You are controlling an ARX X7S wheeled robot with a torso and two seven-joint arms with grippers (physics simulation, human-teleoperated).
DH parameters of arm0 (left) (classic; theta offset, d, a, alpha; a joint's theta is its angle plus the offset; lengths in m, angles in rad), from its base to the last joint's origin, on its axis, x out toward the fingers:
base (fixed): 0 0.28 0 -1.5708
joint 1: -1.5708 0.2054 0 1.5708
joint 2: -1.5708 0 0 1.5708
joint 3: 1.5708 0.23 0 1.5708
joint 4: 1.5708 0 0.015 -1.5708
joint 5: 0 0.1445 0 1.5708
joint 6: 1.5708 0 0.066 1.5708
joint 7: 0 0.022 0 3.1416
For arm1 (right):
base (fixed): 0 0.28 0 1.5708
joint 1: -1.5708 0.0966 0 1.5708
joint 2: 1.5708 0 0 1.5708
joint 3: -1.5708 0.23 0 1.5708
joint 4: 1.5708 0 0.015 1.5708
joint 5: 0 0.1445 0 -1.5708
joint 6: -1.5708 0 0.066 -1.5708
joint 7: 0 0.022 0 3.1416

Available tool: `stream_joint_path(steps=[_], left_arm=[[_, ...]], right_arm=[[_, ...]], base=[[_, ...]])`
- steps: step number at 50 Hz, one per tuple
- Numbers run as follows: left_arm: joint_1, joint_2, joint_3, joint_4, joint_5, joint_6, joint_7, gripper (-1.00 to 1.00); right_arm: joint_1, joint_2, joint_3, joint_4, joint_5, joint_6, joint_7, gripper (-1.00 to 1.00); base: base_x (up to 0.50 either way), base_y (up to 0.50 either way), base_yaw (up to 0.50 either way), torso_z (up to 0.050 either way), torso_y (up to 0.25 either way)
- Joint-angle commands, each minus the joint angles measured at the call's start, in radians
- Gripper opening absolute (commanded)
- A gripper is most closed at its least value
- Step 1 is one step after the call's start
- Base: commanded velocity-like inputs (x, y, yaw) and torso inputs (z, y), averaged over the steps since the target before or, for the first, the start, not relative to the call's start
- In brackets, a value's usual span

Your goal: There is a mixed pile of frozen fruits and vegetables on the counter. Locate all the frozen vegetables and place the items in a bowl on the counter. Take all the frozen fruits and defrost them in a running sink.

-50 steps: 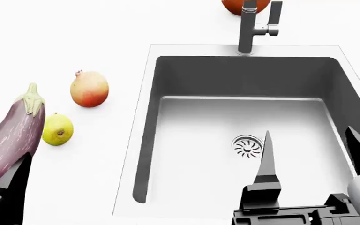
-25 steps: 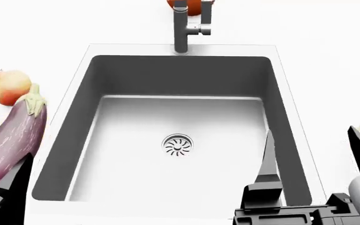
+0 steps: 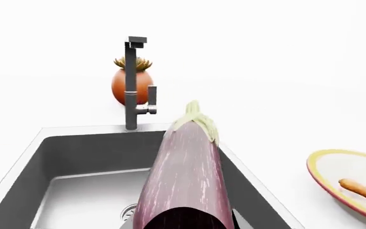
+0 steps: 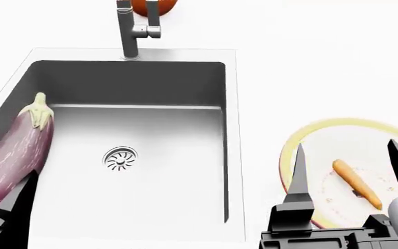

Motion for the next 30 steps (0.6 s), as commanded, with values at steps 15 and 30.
stream_joint_path(steps=[15, 30], left_arm=[[0.004, -0.011, 0.001, 0.003, -0.015, 0.021, -0.011, -1.0], [0.019, -0.011, 0.01, 0.004, 0.005, 0.03, 0.006, -1.0]], right_arm=[[-0.007, -0.001, 0.001, 0.009, -0.004, -0.014, -0.001, 1.0], [0.0, -0.001, -0.019, 0.012, -0.009, -0.009, -0.006, 1.0]], base=[[0.0, -0.5, 0.0, 0.0, 0.001], [0.0, -0.5, 0.0, 0.0, 0.0]])
